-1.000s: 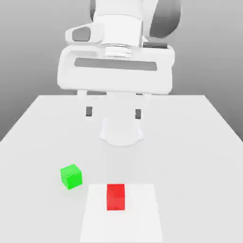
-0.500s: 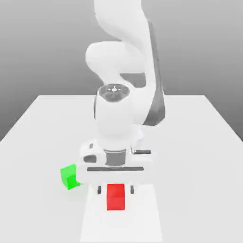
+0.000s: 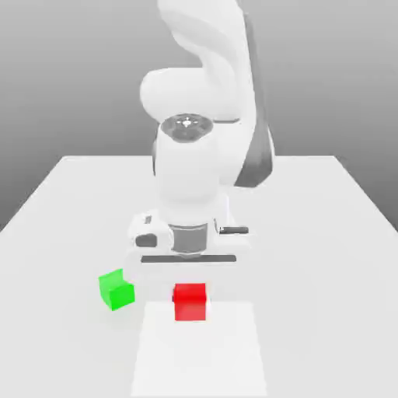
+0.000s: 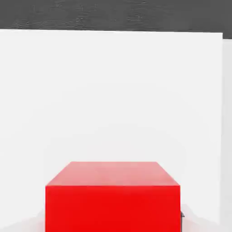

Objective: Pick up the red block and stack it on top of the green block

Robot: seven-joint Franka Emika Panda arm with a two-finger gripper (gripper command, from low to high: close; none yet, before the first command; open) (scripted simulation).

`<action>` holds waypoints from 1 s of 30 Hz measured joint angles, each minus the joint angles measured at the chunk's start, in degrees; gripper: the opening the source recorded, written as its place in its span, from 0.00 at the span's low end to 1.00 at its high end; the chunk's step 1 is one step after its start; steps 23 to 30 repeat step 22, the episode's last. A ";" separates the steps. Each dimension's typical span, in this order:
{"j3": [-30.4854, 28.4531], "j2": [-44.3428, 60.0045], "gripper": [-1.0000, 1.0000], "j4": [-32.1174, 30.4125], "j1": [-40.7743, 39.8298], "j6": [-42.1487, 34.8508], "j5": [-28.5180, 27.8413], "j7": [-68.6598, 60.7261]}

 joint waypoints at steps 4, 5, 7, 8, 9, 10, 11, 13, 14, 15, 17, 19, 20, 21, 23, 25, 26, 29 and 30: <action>-2.25 -5.21 0.00 -2.98 -6.04 -2.23 -2.63 10.40; -2.76 -6.50 0.00 -3.75 -7.57 -2.73 -3.01 12.87; -3.72 -9.06 0.00 -5.29 -10.72 -3.69 -3.40 17.58; -4.19 -10.34 0.00 -6.06 -12.26 -4.19 -3.43 19.82; -4.71 -11.61 0.00 -6.83 -13.75 -4.69 -3.38 22.01; -5.15 -12.87 0.00 -7.61 -15.28 -5.16 -3.21 24.12; -5.58 -14.12 0.00 -8.39 -16.78 -5.63 -2.94 26.18; -6.13 -12.50 0.00 -8.87 -17.58 -3.52 -2.33 27.45; -6.35 -10.85 0.00 -8.90 -17.52 -1.84 -1.98 27.51; -6.50 -8.99 0.00 -8.87 -17.38 -0.01 -1.57 27.37; -6.78 -5.00 0.00 -8.75 -16.90 3.85 -0.59 26.82; -6.87 -0.88 0.00 -8.60 -16.39 7.81 0.79 25.93; -6.76 0.83 1.00 -8.54 -16.27 9.43 1.52 25.44; -6.76 0.83 1.00 -8.54 -16.17 9.43 1.52 25.44; -6.76 0.83 1.00 -8.54 -16.18 9.43 1.52 25.44; -6.76 0.83 1.00 -8.54 -16.18 9.43 1.52 25.44; -6.76 0.83 1.00 -8.54 -16.18 9.43 1.52 25.44; -6.76 0.83 1.00 -8.54 -16.18 9.43 1.52 25.44; -6.76 0.83 1.00 -8.54 -16.18 9.43 1.52 25.44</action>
